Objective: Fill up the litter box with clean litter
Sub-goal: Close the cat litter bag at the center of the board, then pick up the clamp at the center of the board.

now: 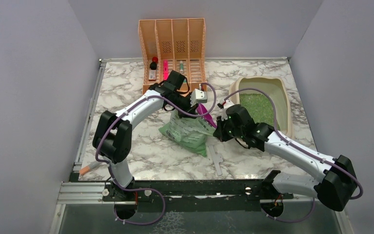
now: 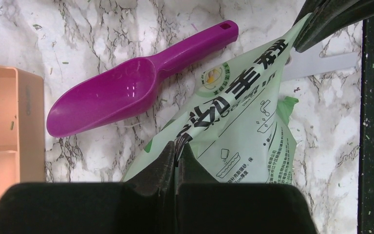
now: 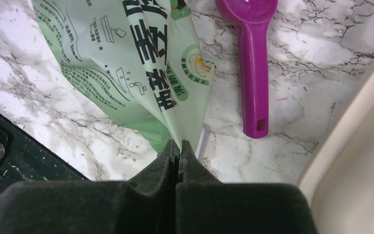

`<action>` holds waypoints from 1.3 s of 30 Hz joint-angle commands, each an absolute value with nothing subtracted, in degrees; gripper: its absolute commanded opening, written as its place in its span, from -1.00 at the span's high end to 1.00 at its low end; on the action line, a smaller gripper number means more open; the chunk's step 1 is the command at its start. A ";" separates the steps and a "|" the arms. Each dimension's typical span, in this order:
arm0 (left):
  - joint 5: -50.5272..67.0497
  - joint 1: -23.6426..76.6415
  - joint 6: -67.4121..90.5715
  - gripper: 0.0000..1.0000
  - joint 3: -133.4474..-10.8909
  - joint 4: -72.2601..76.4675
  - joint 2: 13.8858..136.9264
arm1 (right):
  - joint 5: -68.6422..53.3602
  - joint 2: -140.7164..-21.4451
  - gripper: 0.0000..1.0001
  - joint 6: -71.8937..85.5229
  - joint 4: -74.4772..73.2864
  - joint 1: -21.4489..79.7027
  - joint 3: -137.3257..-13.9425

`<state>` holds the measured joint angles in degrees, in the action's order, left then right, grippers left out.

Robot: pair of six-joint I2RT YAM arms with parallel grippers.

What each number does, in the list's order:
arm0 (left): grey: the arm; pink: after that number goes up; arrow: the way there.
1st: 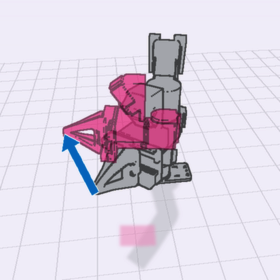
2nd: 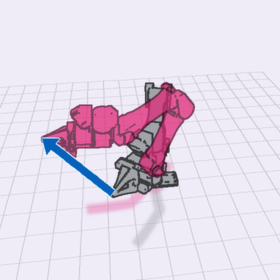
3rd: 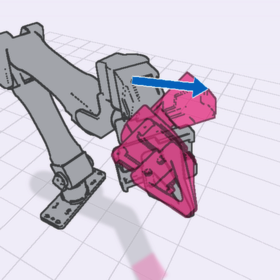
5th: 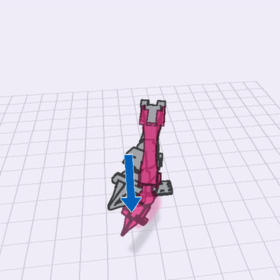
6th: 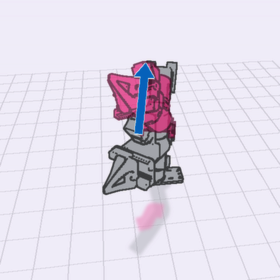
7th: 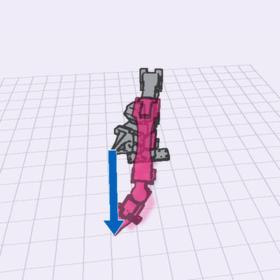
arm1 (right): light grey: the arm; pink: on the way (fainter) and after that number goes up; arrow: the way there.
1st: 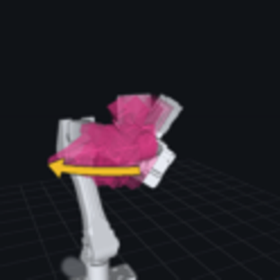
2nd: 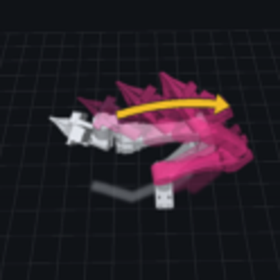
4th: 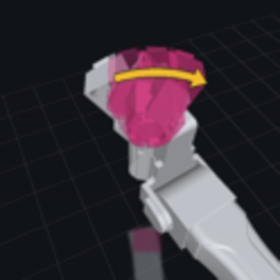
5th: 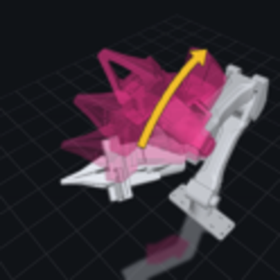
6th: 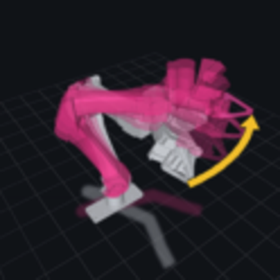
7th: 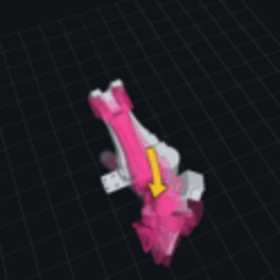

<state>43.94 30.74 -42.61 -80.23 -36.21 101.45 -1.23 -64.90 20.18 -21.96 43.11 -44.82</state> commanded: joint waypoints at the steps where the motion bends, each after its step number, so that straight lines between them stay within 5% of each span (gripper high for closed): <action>1: 41.69 29.88 -43.64 1.00 -82.36 -35.02 101.83 | -0.60 -65.62 0.99 19.92 -22.19 43.42 -44.96; 4: 40.43 29.84 -42.71 1.00 -82.88 -34.57 102.14 | 3.06 -63.11 0.94 21.63 -24.21 43.35 -45.20; 6: 40.74 29.83 -42.01 1.00 -83.65 -34.31 102.64 | 4.32 -61.52 0.12 25.12 -27.16 43.33 -46.27; 8: 40.78 29.88 -40.79 0.97 -84.89 -34.17 103.49 | 6.27 -58.92 -0.23 31.59 -30.50 43.33 -47.19; 19: 38.83 29.89 -36.74 0.15 -90.09 -32.94 105.74 | -3.57 -45.55 -0.04 51.69 -34.76 43.34 -34.45; 39: 40.60 28.73 -29.49 -0.34 -88.91 -23.81 96.80 | -6.41 -56.54 -0.06 49.04 -16.23 43.62 -25.51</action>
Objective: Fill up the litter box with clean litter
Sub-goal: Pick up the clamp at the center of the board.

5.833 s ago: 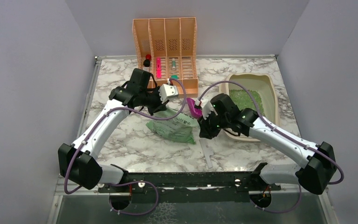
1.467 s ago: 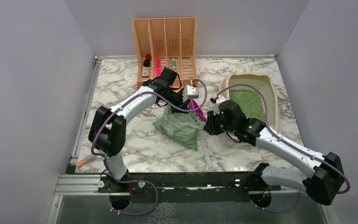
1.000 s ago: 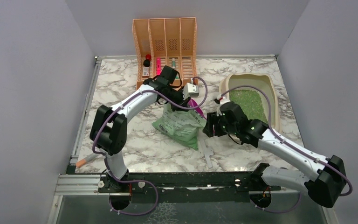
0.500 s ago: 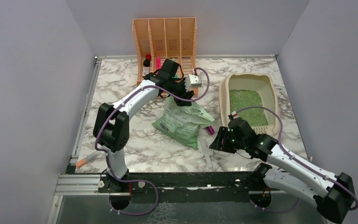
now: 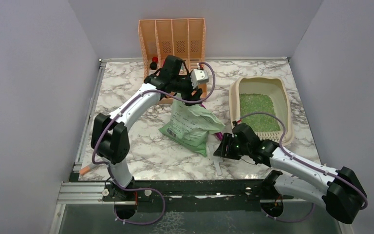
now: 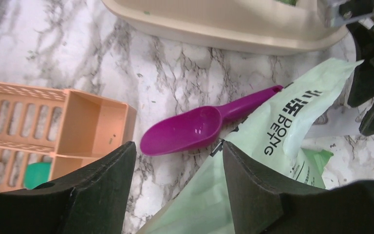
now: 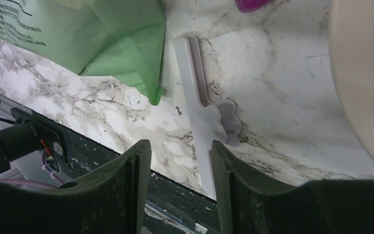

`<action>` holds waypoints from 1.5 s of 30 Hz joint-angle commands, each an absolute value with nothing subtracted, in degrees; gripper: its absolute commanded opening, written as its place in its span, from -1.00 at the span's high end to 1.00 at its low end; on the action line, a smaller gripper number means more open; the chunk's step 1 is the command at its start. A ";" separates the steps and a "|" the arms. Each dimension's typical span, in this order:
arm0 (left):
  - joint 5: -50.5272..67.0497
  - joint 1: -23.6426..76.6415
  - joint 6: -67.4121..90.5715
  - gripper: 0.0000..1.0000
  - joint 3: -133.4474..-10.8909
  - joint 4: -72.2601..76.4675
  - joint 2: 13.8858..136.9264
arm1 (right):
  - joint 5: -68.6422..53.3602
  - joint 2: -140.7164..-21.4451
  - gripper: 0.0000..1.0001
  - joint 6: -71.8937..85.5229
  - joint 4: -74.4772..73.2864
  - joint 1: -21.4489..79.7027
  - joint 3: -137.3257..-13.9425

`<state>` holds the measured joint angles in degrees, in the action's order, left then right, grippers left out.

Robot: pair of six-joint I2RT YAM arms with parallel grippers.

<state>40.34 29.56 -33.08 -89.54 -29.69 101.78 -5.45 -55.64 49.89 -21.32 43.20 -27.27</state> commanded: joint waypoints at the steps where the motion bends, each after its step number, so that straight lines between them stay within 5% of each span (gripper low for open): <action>1: 40.54 28.62 -28.96 -0.35 -88.66 -23.09 96.27 | -5.66 -56.73 -0.07 48.97 -16.55 43.66 -25.41; 6: 40.17 28.04 -27.03 -0.39 -87.46 -20.80 93.70 | -3.60 -57.21 -0.07 47.75 -15.18 43.60 -24.35; 13: 39.42 27.62 -25.02 -0.44 -85.28 -18.03 90.22 | -5.03 -59.28 0.18 47.14 -11.64 43.64 -22.73; 18: 39.16 27.34 -24.49 -0.44 -84.10 -17.87 88.34 | -4.13 -60.46 0.03 45.60 -12.79 43.67 -23.11; 26: 38.63 27.16 -23.20 -0.47 -82.05 -17.41 85.49 | -5.84 -60.66 0.46 46.22 -8.79 43.64 -20.68; 31: 38.59 27.08 -21.69 -0.48 -79.97 -16.60 83.70 | -6.72 -58.33 0.99 45.65 -8.79 43.60 -20.35; 45: 36.68 26.89 -2.76 -0.61 -69.08 -6.23 74.93 | -23.20 -39.22 0.99 38.69 -15.88 43.62 -27.78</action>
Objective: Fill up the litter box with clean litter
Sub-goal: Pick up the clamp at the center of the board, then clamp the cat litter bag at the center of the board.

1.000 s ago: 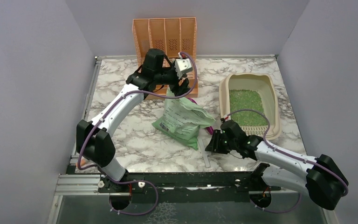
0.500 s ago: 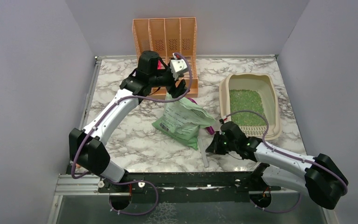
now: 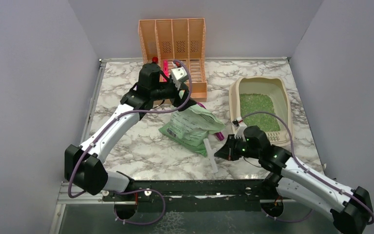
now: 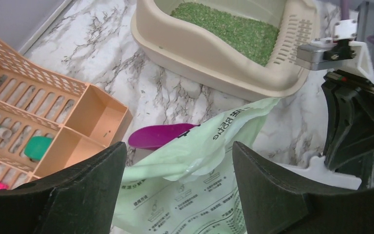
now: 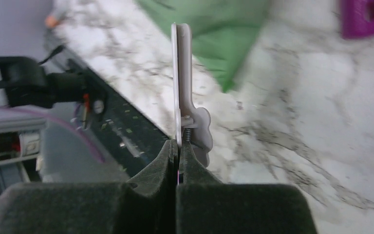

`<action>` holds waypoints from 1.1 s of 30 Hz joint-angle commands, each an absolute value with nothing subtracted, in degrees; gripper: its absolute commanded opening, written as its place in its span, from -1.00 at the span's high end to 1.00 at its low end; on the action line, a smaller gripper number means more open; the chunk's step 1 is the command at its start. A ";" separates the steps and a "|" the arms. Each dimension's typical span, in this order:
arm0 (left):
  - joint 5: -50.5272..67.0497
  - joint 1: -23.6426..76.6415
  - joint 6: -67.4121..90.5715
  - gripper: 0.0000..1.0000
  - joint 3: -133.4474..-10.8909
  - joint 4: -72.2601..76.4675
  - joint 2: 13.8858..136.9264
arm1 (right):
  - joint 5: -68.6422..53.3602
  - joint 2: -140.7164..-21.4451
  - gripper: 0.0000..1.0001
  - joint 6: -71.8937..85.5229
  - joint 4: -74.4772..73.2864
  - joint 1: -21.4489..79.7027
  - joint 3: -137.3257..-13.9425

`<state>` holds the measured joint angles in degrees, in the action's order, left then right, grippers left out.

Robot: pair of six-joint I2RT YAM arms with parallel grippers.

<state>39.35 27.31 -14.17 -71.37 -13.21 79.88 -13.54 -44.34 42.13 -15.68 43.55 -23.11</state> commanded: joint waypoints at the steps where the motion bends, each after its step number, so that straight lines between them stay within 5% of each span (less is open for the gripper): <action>1: 35.35 26.89 0.49 -0.63 -68.26 -4.72 73.92 | -24.40 -38.30 0.99 38.49 -15.97 43.66 -29.08; 7: 25.11 26.94 19.01 -0.65 -67.67 -3.29 70.20 | -16.80 -37.15 0.99 34.81 -16.35 43.61 -40.24; 19: 33.87 27.29 35.90 -0.72 -65.56 9.80 70.35 | -5.56 -48.63 0.99 25.39 -8.07 43.67 -53.22; 33: 21.94 34.26 32.75 -0.77 -70.54 -1.38 74.47 | -4.01 -56.70 0.99 19.40 -6.47 43.63 -58.79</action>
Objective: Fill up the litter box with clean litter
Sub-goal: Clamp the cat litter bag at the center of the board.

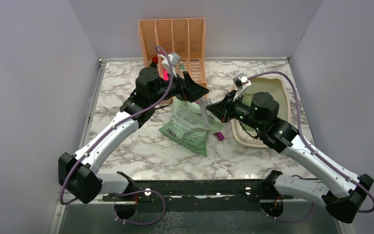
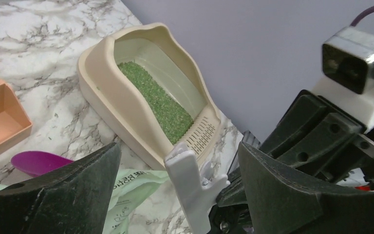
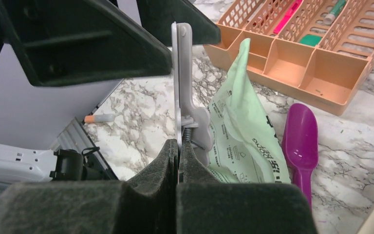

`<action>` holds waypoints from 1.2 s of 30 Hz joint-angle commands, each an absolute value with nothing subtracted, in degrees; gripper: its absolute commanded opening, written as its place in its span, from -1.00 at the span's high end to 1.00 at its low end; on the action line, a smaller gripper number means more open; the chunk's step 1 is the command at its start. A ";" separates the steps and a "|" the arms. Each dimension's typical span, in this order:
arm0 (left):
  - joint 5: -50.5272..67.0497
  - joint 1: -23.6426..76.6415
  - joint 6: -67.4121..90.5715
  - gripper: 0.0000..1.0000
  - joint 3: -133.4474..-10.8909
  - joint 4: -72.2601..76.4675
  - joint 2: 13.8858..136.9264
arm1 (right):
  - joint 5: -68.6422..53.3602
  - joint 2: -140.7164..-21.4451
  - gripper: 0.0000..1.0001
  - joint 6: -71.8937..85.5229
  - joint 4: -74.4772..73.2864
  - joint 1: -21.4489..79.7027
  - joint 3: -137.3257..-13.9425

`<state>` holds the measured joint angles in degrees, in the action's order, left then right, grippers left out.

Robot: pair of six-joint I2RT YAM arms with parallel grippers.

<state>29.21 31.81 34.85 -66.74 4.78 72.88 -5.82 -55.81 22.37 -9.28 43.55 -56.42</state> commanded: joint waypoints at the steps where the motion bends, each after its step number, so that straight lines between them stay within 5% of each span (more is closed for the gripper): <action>1: 20.94 34.80 32.10 -0.70 -71.24 -2.44 74.95 | -3.92 -56.98 0.99 19.08 -6.22 43.65 -58.90; 12: 13.81 38.56 29.26 0.44 -73.63 -4.68 76.18 | -2.37 -59.57 0.99 17.57 -7.49 43.67 -60.57; 16: 13.11 38.75 29.78 0.87 -72.77 -3.02 75.85 | -5.22 -60.57 0.84 18.87 -7.21 43.67 -60.94; 19: 12.75 38.76 29.73 0.96 -72.24 -1.62 75.40 | -6.60 -60.55 0.71 20.56 -7.42 43.66 -60.85; 24: 12.66 38.76 29.89 1.00 -71.46 -0.42 74.44 | -0.80 -58.97 -0.34 23.58 -11.54 43.36 -61.67; 27: 12.79 38.75 29.68 1.00 -71.46 -0.50 74.01 | -2.79 -58.95 -0.72 24.28 -13.92 40.03 -63.38; 36: 14.54 38.74 29.71 1.00 -72.39 -0.82 74.13 | -34.97 -64.19 -0.68 26.96 -5.30 27.73 -62.40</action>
<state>13.69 38.37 30.11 -71.70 -2.57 75.18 -18.90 -62.26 25.10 -10.76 28.16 -62.30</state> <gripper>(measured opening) 0.245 0.854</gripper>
